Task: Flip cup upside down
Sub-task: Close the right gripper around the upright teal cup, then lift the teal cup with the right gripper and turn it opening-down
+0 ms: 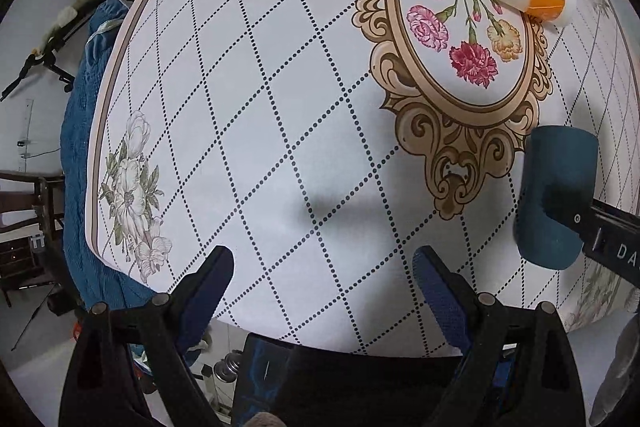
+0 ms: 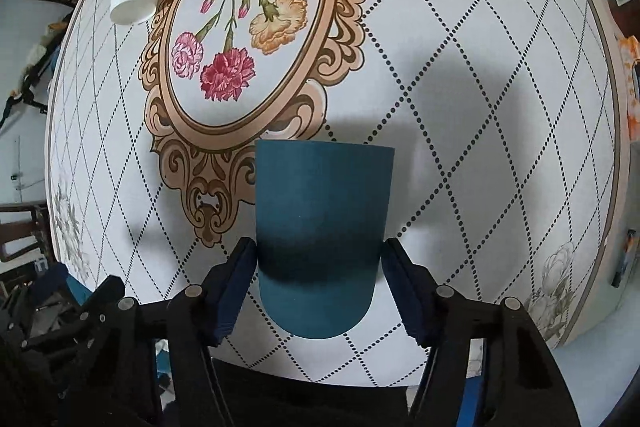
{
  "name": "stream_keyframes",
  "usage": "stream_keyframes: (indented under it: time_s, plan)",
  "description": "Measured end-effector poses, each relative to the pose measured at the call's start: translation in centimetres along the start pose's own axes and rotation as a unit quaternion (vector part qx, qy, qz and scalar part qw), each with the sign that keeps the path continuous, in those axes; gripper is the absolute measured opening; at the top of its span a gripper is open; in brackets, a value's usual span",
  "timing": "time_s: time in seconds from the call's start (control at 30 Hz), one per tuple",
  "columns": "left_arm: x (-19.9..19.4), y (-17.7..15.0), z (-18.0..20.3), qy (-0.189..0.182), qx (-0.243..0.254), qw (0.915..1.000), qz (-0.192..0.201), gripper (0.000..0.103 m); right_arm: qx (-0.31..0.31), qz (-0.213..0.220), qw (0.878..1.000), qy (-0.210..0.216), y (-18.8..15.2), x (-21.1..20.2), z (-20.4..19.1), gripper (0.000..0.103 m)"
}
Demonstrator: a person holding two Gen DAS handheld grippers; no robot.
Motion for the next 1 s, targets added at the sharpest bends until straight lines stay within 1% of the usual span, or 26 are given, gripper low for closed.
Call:
stream_keyframes:
  time_s: [0.2, 0.33, 0.43, 0.47, 0.5, 0.53, 0.57, 0.6, 0.67, 0.7, 0.73, 0.77, 0.8, 0.83, 0.87, 0.9, 0.93, 0.97, 1.0]
  plan:
    - [-0.1, 0.8, 0.2, -0.004, 0.005, 0.9999, 0.012, 0.092, -0.003, -0.005, 1.0, -0.008, 0.0, 0.2, -0.4, 0.067]
    - [-0.4, 1.3, 0.0, -0.002, 0.009, 0.9996, 0.028, 0.092, 0.0, -0.007, 1.0, -0.01, 0.0, 0.1, -0.5, 0.068]
    - [-0.6, 1.6, -0.1, -0.002, 0.01, 0.9989, 0.045, 0.092, -0.007, -0.004, 1.0, 0.005, 0.1, -1.0, -0.8, 0.075]
    - [-0.6, 1.7, -0.2, -0.002, 0.011, 0.9987, 0.049, 0.092, -0.014, 0.0, 1.0, 0.006, 0.1, -1.6, -0.9, 0.075]
    - [-0.6, 1.8, -0.2, -0.002, 0.012, 0.9985, 0.054, 0.092, -0.025, 0.005, 1.0, 0.007, 0.1, -2.3, -1.1, 0.076]
    - [-0.7, 1.9, -0.1, -0.003, 0.014, 0.9983, 0.057, 0.092, -0.043, 0.01, 0.999, 0.004, 0.2, -3.3, -1.3, 0.081]
    - [-0.7, 2.0, 0.0, -0.004, 0.017, 0.9981, 0.058, 0.092, -0.061, 0.013, 0.998, -0.006, 0.5, -4.2, -1.6, 0.087]
    - [-0.6, 2.0, 0.1, -0.006, 0.019, 0.9981, 0.059, 0.092, -0.094, 0.019, 0.995, -0.029, 0.6, -5.3, -1.9, 0.089]
    - [-0.4, 2.2, 0.3, -0.011, 0.022, 0.998, 0.058, 0.092, -0.155, 0.022, 0.985, -0.067, 0.8, -7.0, -2.5, 0.09]
    - [-0.3, 2.3, 0.4, -0.015, 0.023, 0.9981, 0.056, 0.092, -0.204, 0.018, 0.974, -0.099, 0.9, -7.9, -3.0, 0.09]
    - [-0.1, 2.3, 0.4, -0.018, 0.022, 0.9981, 0.054, 0.092, -0.252, 0.01, 0.959, -0.13, 1.0, -8.5, -3.5, 0.09]
    - [0.1, 2.4, 0.4, -0.021, 0.021, 0.9982, 0.052, 0.092, -0.3, 0.003, 0.94, -0.161, 0.7, -9.0, -4.0, 0.09]
    - [0.2, 2.5, 0.4, -0.023, 0.021, 0.9982, 0.05, 0.092, -0.355, -0.005, 0.914, -0.196, 0.4, -9.3, -4.7, 0.09]
    - [0.5, 2.6, 0.4, -0.026, 0.021, 0.9983, 0.048, 0.092, -0.416, -0.014, 0.878, -0.237, -0.1, -9.1, -5.5, 0.09]
    - [0.8, 2.7, 0.4, -0.027, 0.02, 0.9984, 0.046, 0.092, -0.492, -0.023, 0.822, -0.286, -1.0, -8.6, -6.5, 0.09]
    - [1.1, 2.8, 0.4, -0.028, 0.019, 0.9985, 0.044, 0.092, -0.532, -0.028, 0.787, -0.31, -1.5, -8.2, -6.9, 0.09]
    - [1.4, 2.9, 0.3, -0.028, 0.019, 0.9986, 0.042, 0.092, -0.601, -0.044, 0.717, -0.352, -2.6, -7.0, -7.4, 0.09]
    - [1.7, 2.9, 0.3, -0.03, 0.017, 0.9987, 0.038, 0.092, -0.633, -0.055, 0.677, -0.372, -3.1, -6.4, -7.5, 0.09]
    - [2.0, 2.9, 0.2, -0.032, 0.016, 0.9988, 0.034, 0.092, -0.667, -0.069, 0.63, -0.391, -3.8, -5.4, -7.6, 0.09]
Point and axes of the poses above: each gripper's, at about its wrist camera, not at the fingertips, and x roughly the way its jaws point, z to its right, y to its top, the point moved 5 cm from there along x, roughly the way its jaws point, and after that the axes turned 13 degrees about y, right-handed, at the moved point
